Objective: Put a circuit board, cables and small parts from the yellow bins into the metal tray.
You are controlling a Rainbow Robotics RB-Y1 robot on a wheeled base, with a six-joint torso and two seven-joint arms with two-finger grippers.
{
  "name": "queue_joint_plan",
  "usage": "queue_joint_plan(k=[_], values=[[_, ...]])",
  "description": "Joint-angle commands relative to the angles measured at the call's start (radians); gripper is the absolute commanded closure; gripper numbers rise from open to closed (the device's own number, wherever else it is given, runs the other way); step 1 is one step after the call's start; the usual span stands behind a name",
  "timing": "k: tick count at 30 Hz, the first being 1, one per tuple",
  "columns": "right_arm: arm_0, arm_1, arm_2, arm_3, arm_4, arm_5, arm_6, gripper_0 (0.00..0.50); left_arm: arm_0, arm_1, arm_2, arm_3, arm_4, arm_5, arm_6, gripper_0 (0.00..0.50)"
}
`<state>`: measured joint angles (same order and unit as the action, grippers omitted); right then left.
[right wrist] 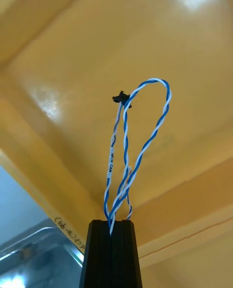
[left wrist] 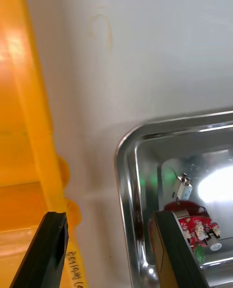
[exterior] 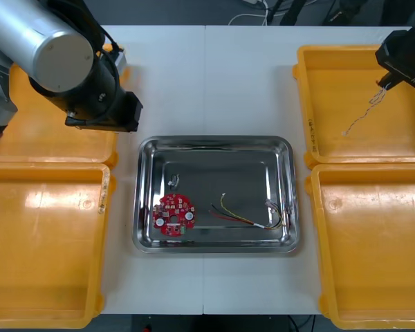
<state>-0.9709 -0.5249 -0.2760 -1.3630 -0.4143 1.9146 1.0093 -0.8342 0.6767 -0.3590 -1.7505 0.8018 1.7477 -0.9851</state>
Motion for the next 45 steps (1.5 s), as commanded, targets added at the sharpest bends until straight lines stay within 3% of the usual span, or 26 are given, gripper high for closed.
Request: queue_joint_plan(k=[1, 5, 16, 24, 28, 36, 45], values=[[0.004, -0.044, 0.089, -0.093, -0.034, 0.005, 0.095, 0.5, -0.062, 0.04, 0.072, 0.066, -0.001, 0.01, -0.187, 0.0], [0.031, -0.044, 0.136, -0.156, -0.084, 0.005, 0.17, 0.5, -0.077, 0.04, 0.095, 0.132, -0.032, 0.009, -0.242, 0.0], [0.061, -0.049, 0.265, -0.314, -0.132, 0.005, 0.41, 0.5, -0.095, 0.041, 0.184, 0.304, -0.085, -0.048, -0.4, 0.0], [0.078, -0.067, 0.276, -0.341, -0.27, 0.005, 0.531, 0.5, -0.115, 0.04, 0.187, 0.425, -0.108, -0.145, -0.422, 0.0], [0.078, -0.067, 0.319, -0.363, -0.319, 0.005, 0.538, 0.5, -0.123, 0.038, 0.187, 0.471, -0.105, -0.194, -0.432, 0.0], [0.078, -0.063, 0.466, -0.489, -0.339, 0.005, 0.532, 0.5, -0.123, 0.037, 0.187, 0.546, -0.105, -0.27, -0.471, 0.0], [0.078, 0.003, 0.526, -0.528, -0.373, 0.005, 0.549, 0.5, -0.123, 0.017, 0.161, 0.609, -0.124, -0.349, -0.5, 0.0]])
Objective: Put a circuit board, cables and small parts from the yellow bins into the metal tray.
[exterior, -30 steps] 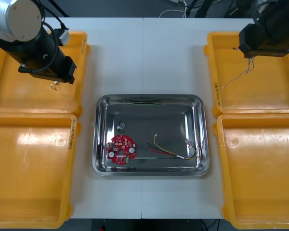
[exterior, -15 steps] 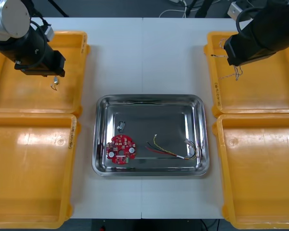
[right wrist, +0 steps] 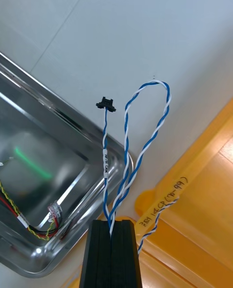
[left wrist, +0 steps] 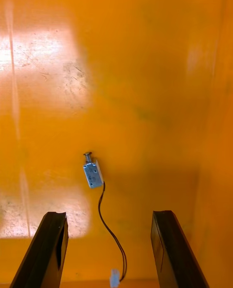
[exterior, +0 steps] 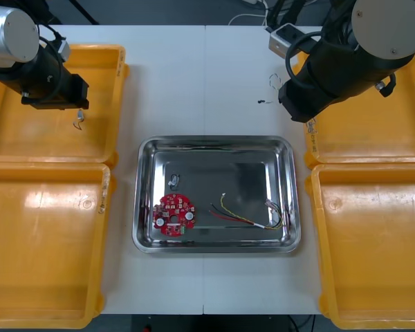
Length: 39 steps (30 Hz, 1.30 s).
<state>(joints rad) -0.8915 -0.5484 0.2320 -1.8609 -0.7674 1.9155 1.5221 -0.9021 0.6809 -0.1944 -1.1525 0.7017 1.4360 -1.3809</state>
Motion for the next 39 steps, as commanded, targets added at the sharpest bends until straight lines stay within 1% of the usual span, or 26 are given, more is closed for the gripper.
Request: queue_joint_plan(k=[1, 2, 7, 8, 12, 17, 22, 28, 32, 38, 39], values=[[-0.001, 0.033, 0.024, -0.029, -0.023, 0.004, 0.044, 0.5, -0.055, 0.012, -0.014, 0.016, -0.027, -0.046, -0.104, 0.0], [-0.001, 0.036, 0.029, -0.031, -0.023, 0.004, 0.049, 0.5, -0.055, 0.012, -0.019, 0.019, -0.03, -0.048, -0.106, 0.0], [0.009, 0.041, 0.082, -0.031, -0.02, 0.004, 0.174, 0.5, -0.055, 0.005, -0.03, 0.054, -0.03, -0.08, -0.113, 0.0], [0.011, 0.042, 0.086, -0.032, -0.018, 0.004, 0.184, 0.5, -0.055, 0.003, -0.03, 0.057, -0.03, -0.085, -0.115, 0.0], [0.026, 0.074, 0.092, -0.041, 0.007, 0.004, 0.242, 0.5, -0.055, -0.011, -0.04, 0.089, -0.033, -0.12, -0.122, 0.0], [0.026, 0.111, 0.119, -0.049, 0.037, 0.004, 0.254, 0.5, -0.055, -0.021, -0.062, 0.116, -0.031, -0.157, -0.124, 0.0], [0.026, 0.133, 0.168, -0.07, 0.094, 0.004, 0.267, 0.5, -0.055, -0.035, -0.069, 0.139, -0.03, -0.178, -0.125, 0.0], [0.022, 0.163, 0.17, -0.07, 0.115, 0.004, 0.279, 0.5, -0.055, -0.044, -0.089, 0.169, -0.028, -0.221, -0.133, 0.0], [0.005, 0.199, 0.17, -0.072, 0.165, 0.004, 0.286, 0.5, -0.055, -0.044, -0.112, 0.188, -0.027, -0.249, -0.135, 0.0], [-0.004, 0.231, 0.168, -0.072, 0.207, 0.004, 0.296, 0.5, -0.052, -0.044, -0.119, 0.191, -0.027, -0.25, -0.141, 0.0], [-0.004, 0.231, 0.167, -0.07, 0.209, 0.004, 0.296, 0.5, -0.052, -0.043, -0.12, 0.191, -0.027, -0.252, -0.142, 0.044]])
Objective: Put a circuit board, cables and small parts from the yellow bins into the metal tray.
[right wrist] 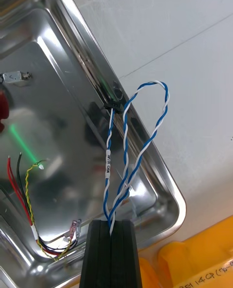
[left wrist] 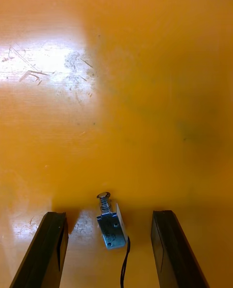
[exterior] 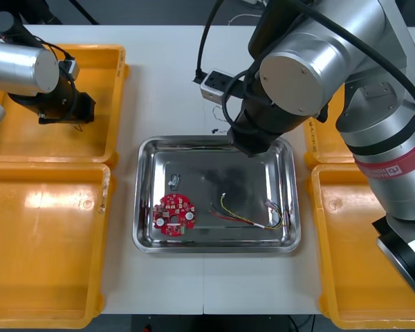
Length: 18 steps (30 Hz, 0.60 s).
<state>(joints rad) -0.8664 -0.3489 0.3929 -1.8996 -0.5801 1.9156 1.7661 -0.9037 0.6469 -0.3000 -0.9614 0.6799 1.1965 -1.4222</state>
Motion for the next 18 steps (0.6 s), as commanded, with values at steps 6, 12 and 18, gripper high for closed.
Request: queue_joint_plan(k=[6, 12, 18], values=[[-0.026, 0.021, 0.006, -0.03, 0.019, 0.004, 0.062, 0.5, -0.05, -0.01, -0.018, 0.003, -0.005, -0.011, -0.104, 0.5], [-0.019, 0.014, 0.006, -0.03, 0.017, 0.004, 0.07, 0.5, -0.05, -0.009, -0.018, 0.003, -0.003, -0.009, -0.106, 0.5], [0.015, -0.007, 0.006, -0.03, 0.008, 0.004, 0.089, 0.5, -0.05, -0.009, -0.007, 0.001, 0.001, 0.0, -0.112, 0.5]])
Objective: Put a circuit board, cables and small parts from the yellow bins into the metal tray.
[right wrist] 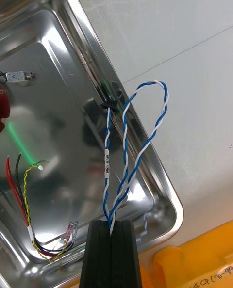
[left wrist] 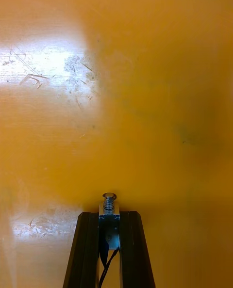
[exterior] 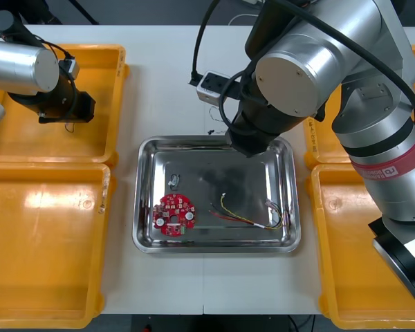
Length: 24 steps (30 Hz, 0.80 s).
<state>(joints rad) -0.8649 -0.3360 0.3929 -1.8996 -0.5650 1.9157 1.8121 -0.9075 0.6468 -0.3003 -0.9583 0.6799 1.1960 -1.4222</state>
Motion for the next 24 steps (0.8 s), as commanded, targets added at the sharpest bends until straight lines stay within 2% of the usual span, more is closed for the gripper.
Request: queue_joint_plan(k=[1, 8, 14, 24], values=[[0.026, -0.024, 0.006, -0.03, -0.01, 0.004, 0.049, 0.5, -0.047, -0.009, 0.006, -0.003, 0.001, 0.008, -0.118, 0.5], [0.086, -0.052, 0.009, -0.03, -0.022, -0.01, 0.085, 0.5, -0.047, -0.007, 0.052, -0.069, -0.03, 0.099, -0.127, 0.5], [0.104, -0.066, 0.052, -0.026, 0.019, -0.052, 0.119, 0.5, -0.047, 0.002, 0.058, -0.165, -0.076, 0.194, -0.116, 0.5], [0.104, -0.064, 0.076, 0.102, 0.03, -0.182, 0.2, 0.5, -0.047, 0.001, 0.059, -0.315, -0.109, 0.333, -0.078, 0.5]])
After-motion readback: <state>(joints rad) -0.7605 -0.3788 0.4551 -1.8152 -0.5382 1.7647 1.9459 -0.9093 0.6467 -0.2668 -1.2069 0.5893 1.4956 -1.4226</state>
